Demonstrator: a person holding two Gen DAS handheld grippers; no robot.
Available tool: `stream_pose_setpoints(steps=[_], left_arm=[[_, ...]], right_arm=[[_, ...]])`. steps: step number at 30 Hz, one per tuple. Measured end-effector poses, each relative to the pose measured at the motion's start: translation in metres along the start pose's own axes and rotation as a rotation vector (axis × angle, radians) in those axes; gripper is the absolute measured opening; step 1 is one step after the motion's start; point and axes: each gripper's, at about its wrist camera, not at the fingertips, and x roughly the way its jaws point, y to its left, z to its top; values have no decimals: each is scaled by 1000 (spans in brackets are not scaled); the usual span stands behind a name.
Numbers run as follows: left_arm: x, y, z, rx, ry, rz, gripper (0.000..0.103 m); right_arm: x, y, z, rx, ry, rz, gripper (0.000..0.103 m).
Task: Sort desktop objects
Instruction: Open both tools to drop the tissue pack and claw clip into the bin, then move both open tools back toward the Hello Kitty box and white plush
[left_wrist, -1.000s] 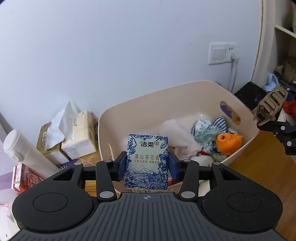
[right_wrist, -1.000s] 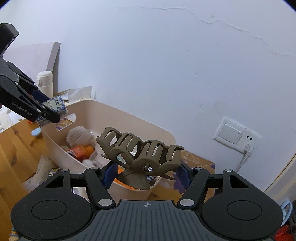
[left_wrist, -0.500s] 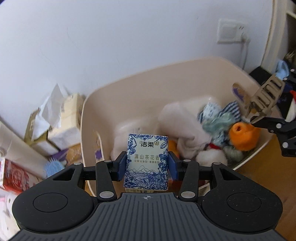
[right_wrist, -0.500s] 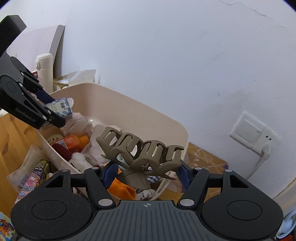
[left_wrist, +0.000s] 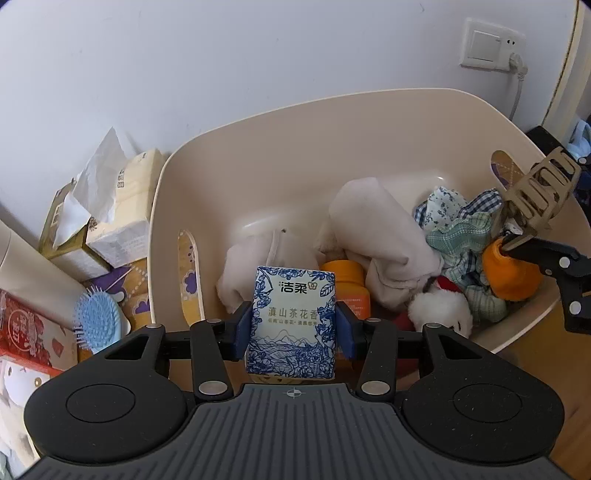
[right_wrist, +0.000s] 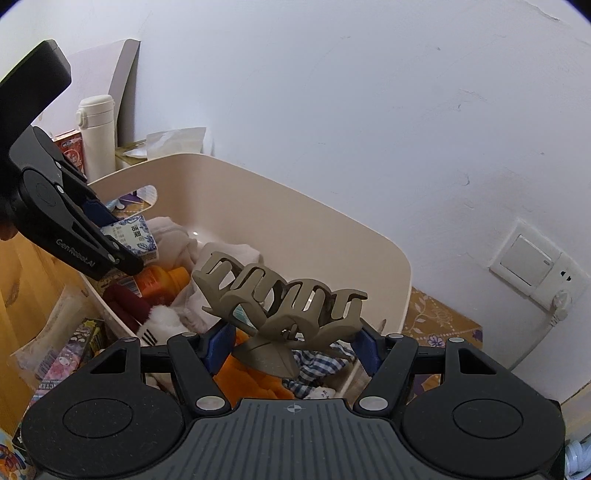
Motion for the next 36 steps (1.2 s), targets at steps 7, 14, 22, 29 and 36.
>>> stream_pose_setpoints(steps=[7, 14, 22, 29, 36], left_arm=[[-9, 2, 0, -32, -17, 3, 61], [-27, 2, -2, -44, -43, -2, 67], [-55, 3, -13, -44, -81, -11, 68], [-78, 9, -29, -54, -104, -15, 69], [-93, 12, -49, -49, -111, -23, 69]], right_arm=[[-6, -2, -1, 31, 3, -12, 78], [-20, 0, 0, 48, 1, -34, 86], [-49, 6, 4, 58, -28, -82, 91], [-76, 21, 0, 64, -38, -108, 92], [-98, 36, -8, 70, -33, -122, 92]])
